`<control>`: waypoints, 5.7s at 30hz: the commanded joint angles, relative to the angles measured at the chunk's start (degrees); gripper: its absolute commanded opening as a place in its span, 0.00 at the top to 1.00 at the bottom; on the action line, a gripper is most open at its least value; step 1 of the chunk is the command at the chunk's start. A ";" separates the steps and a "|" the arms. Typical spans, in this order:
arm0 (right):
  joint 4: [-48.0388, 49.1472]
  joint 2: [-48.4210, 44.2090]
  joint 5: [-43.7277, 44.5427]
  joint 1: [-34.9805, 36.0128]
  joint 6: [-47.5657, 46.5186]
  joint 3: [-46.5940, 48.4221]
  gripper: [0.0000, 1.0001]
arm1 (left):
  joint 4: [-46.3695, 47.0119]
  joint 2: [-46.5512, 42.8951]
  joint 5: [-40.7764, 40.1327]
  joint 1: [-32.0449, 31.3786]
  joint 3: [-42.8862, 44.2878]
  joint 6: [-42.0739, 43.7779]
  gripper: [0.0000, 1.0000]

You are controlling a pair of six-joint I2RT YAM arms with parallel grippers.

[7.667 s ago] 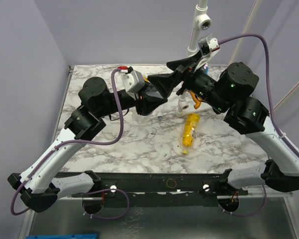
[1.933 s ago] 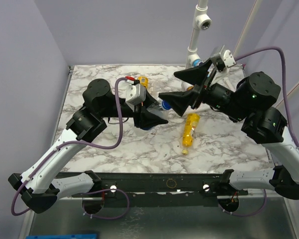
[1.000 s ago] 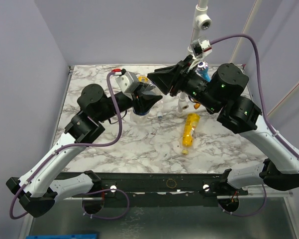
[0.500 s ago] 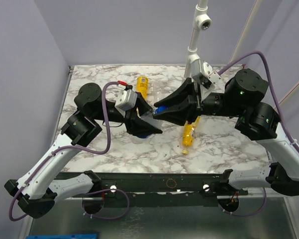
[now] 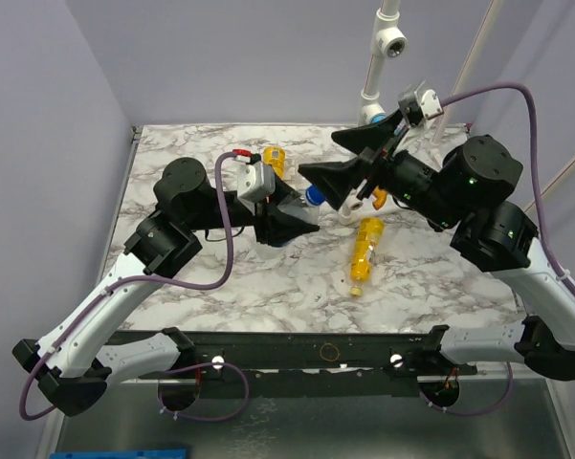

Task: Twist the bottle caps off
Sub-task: Unscrew the bottle cap from the plastic bottle, then place the bottle cap at the center of the board, then place the plastic bottle at the center of the board.

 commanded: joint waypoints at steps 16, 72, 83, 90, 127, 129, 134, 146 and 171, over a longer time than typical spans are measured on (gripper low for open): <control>8.75 9.49 12.94 -0.29 8.10 4.88 0.40 | 8.33 -0.59 -36.29 -0.16 -1.62 3.08 1.00; -26.27 -25.38 36.74 -0.29 42.42 -38.57 0.99 | -11.40 -7.28 -27.06 1.21 -23.68 35.29 1.00; -38.98 -9.16 44.23 -7.66 61.29 -44.66 0.98 | 0.47 -8.80 -28.31 2.15 -28.06 25.85 1.00; -17.53 -6.82 35.78 -25.31 52.23 -55.62 0.98 | 5.37 -10.84 -26.08 3.98 -25.97 13.59 1.00; -5.12 -27.24 -12.41 -27.09 15.39 -49.26 0.12 | 10.56 -10.53 -37.10 8.31 -25.52 -4.08 1.00; -4.67 -27.01 -17.56 -26.94 14.56 -48.56 0.12 | 10.50 -10.16 -36.89 9.02 -25.52 -4.34 1.00; -0.14 -23.17 -25.65 -23.81 14.06 -45.94 0.11 | 10.20 -9.67 -33.96 9.68 -24.88 -5.04 1.00; 16.65 -2.46 2.96 3.00 4.67 -30.00 0.02 | 8.50 -15.13 -21.83 10.49 -26.83 -3.04 1.00; 24.08 14.40 2.12 2.96 9.03 -17.69 0.79 | 6.78 -22.14 -24.88 10.62 -29.05 -2.74 0.33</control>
